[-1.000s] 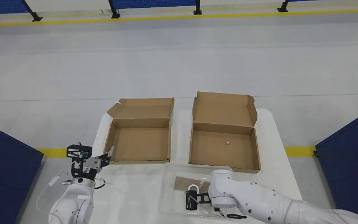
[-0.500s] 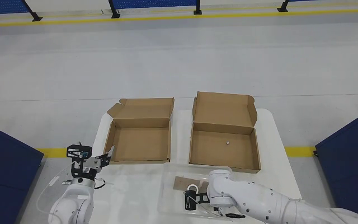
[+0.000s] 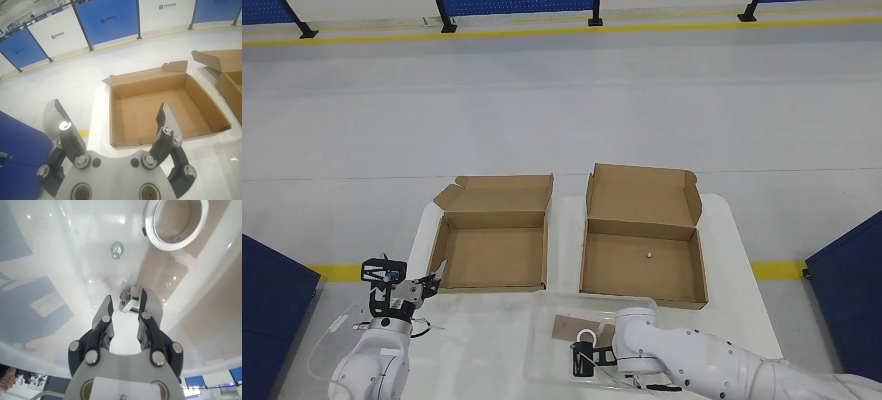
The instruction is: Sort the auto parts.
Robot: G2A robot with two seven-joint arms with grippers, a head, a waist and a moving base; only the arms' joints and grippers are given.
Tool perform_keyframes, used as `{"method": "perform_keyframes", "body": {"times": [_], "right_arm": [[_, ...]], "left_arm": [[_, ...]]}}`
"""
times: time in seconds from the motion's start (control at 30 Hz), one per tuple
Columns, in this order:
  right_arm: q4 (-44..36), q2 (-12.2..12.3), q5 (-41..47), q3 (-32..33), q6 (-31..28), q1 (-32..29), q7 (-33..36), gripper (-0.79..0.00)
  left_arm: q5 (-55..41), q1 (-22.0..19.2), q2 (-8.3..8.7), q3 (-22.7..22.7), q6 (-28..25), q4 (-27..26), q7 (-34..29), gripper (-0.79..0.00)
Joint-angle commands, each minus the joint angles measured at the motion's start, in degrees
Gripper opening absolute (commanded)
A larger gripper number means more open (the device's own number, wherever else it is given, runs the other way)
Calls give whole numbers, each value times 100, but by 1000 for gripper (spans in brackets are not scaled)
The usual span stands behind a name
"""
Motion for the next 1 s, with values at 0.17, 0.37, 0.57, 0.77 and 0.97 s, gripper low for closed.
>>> {"method": "perform_keyframes", "body": {"times": [0.17, 0.37, 0.57, 0.77, 0.97], "right_arm": [[155, -76, -2, -38, -15, 9, -15, -496], [257, -142, 32, 7, -7, 11, -18, -785], [243, -169, 62, 66, 41, -3, 38, -785], [120, -109, 184, 284, 2, -68, -135, -785], [-76, 90, 358, 697, -152, -246, -548, -785]], "left_arm": [[0, 0, 0, 0, 0, 0, 0, 0], [0, 0, 0, 0, 0, 0, 0, 0], [0, 0, 0, 0, 0, 0, 0, 0], [0, 0, 0, 0, 0, 0, 0, 0], [0, 0, 0, 0, 0, 0, 0, 0]]}}
